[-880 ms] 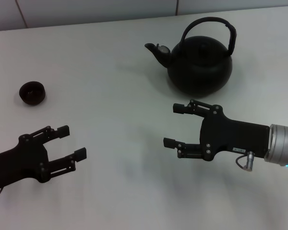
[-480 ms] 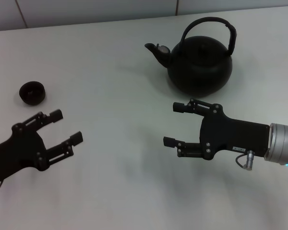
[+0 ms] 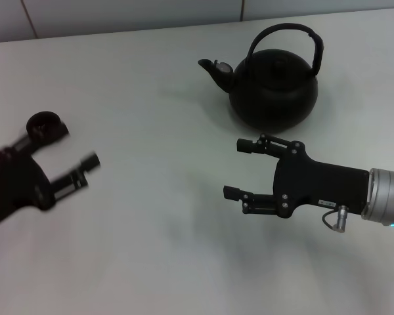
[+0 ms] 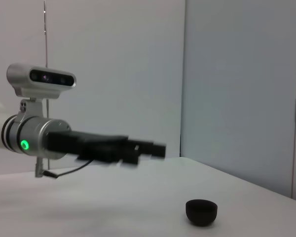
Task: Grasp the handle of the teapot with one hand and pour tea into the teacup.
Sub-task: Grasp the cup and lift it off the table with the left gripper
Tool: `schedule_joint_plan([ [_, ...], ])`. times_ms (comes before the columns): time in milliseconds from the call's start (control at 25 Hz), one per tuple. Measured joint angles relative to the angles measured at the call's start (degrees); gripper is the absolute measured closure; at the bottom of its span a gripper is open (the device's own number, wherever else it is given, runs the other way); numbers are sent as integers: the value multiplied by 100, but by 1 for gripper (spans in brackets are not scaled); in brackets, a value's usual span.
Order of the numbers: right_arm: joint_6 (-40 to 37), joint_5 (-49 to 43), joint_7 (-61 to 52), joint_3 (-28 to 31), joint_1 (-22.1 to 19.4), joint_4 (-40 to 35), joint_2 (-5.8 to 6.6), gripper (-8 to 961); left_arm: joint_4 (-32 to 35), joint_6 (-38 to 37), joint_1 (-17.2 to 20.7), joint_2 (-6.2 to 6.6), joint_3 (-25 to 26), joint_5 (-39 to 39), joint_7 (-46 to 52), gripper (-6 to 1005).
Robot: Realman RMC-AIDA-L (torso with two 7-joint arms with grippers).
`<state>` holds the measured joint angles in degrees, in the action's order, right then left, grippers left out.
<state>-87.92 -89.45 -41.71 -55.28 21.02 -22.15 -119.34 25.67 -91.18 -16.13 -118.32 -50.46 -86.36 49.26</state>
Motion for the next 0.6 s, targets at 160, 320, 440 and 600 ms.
schedule_joint_plan([
  [160,-40,38,-18,0,4,0,-8,125,-499,-167,-188,-27,331,573,-250,199],
  [320,-50,45,-24,0,-6,10,-17,125,-581,-242,-229,-18,293,618,-548,199],
  [440,-52,46,-27,0,-23,23,-19,125,-615,-167,-280,-16,249,605,-753,199],
  [600,-54,100,-35,-6,-30,31,-27,125,-705,346,-396,-36,332,659,-908,199],
])
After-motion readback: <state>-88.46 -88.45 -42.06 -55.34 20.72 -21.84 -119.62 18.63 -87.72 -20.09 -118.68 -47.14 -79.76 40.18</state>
